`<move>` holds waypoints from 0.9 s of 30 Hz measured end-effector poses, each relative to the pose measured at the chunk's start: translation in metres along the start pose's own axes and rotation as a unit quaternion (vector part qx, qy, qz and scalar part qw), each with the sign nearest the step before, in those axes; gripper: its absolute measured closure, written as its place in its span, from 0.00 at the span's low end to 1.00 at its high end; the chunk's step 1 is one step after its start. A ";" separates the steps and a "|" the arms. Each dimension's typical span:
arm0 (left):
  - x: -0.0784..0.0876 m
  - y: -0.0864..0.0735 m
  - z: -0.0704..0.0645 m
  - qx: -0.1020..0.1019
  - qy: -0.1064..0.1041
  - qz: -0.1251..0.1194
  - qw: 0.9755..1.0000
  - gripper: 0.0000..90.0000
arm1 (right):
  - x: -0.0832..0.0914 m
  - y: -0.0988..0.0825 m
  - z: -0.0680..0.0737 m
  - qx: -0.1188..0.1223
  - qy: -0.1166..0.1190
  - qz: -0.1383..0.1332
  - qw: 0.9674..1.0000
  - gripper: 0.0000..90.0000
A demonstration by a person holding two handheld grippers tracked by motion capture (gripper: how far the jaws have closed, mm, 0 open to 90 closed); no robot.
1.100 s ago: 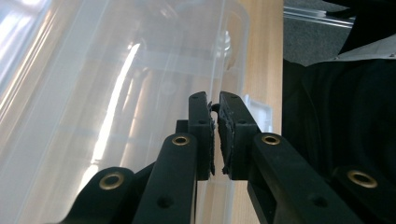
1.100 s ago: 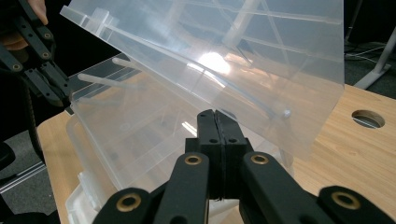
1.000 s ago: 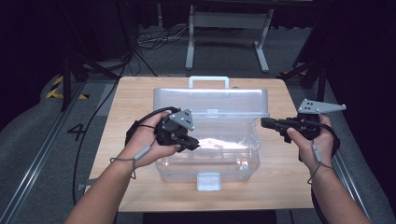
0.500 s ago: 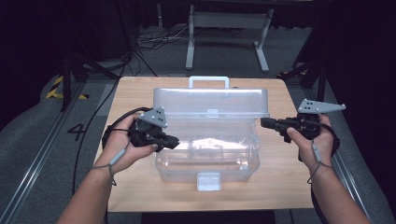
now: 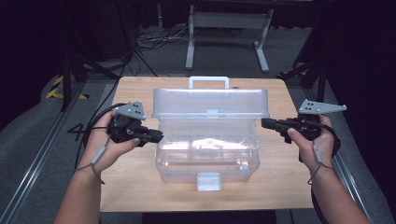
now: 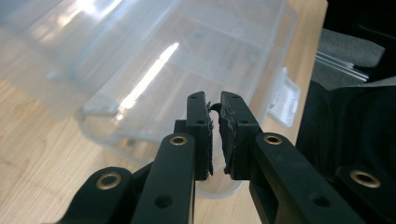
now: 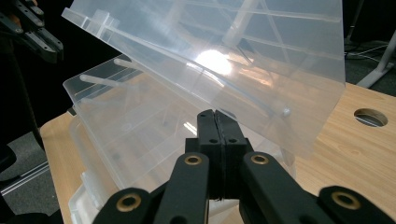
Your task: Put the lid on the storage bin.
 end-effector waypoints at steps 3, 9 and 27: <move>0.005 -0.010 0.009 0.015 0.015 -0.006 1.000 0.92 | 0.001 -0.001 0.000 0.000 -0.001 0.001 1.000 1.00; 0.010 -0.030 0.026 0.057 0.036 -0.030 0.997 0.92 | 0.001 -0.002 0.001 0.000 -0.003 0.002 1.000 1.00; -0.002 -0.056 0.072 0.158 0.128 -0.015 0.979 0.88 | 0.001 -0.014 0.006 -0.022 0.022 -0.029 0.999 1.00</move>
Point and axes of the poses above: each handheld gripper's, and its own axes: x roughly backward along the jaws, y roughly out of its top, z roughly to its left, the point moved 9 cm from there along -x, roughly forward along the jaws, and after that the axes turned 7 degrees about z, right-handed, at the moved point
